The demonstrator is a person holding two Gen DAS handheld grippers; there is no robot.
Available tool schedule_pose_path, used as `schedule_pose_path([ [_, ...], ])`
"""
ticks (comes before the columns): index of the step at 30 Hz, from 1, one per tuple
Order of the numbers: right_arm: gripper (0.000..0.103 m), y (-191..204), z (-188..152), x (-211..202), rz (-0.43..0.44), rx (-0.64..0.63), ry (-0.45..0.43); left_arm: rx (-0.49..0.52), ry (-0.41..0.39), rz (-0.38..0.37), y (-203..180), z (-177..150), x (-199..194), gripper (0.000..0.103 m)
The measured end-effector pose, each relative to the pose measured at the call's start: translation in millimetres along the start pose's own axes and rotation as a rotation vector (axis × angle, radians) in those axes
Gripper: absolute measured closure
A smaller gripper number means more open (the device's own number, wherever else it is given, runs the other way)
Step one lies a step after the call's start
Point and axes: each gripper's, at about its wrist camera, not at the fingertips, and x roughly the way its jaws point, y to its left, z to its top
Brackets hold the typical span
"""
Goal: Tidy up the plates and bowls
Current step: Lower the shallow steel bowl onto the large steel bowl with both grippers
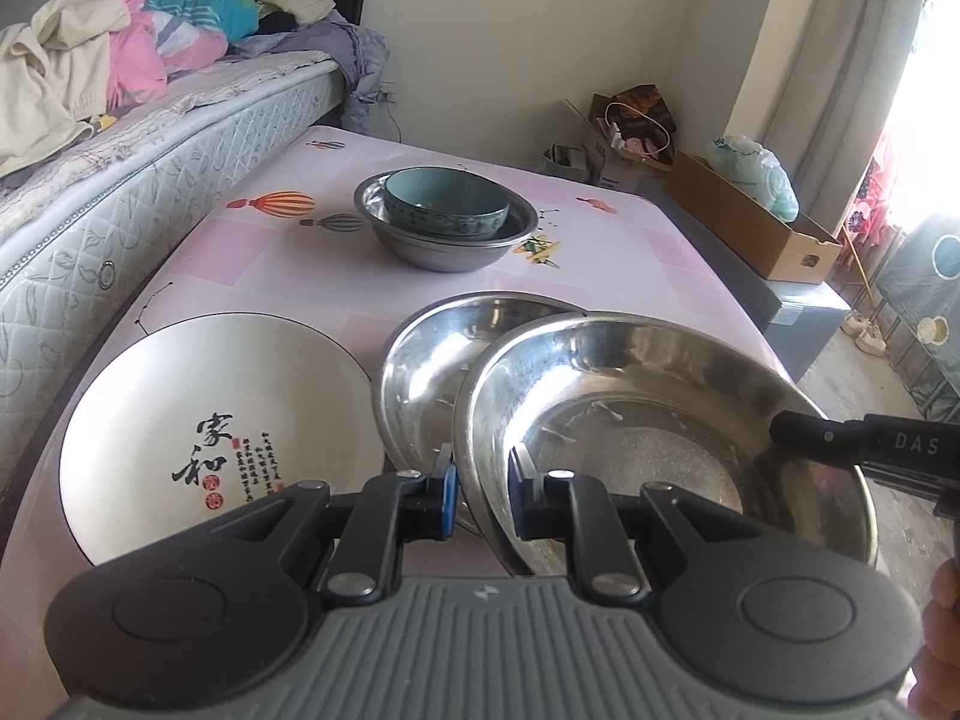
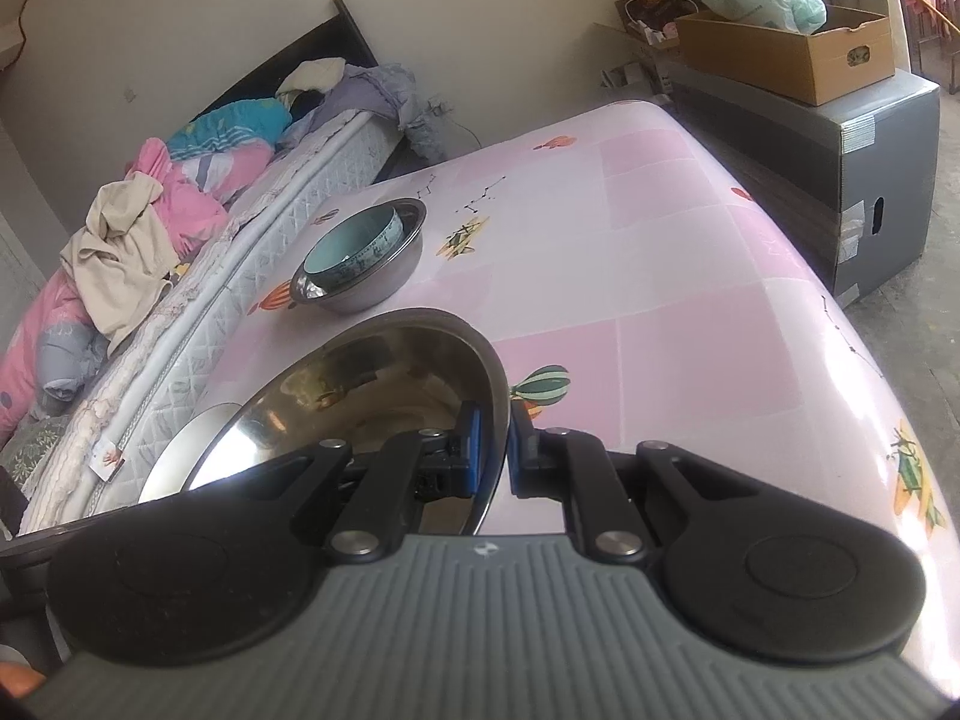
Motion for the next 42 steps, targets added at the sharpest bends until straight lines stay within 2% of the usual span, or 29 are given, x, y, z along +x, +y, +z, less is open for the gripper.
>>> schedule_pose_path([
  [20, 0.093, 8, 9, 62, 0.001, 0.004, 0.081, -0.014, 0.046, 0.034, 18, 14, 38, 0.087],
  [42, 0.093, 17, 23, 97, -0.044, -0.057, 0.097, -0.002, 0.050, 0.050, 24, 32, 64, 0.087],
])
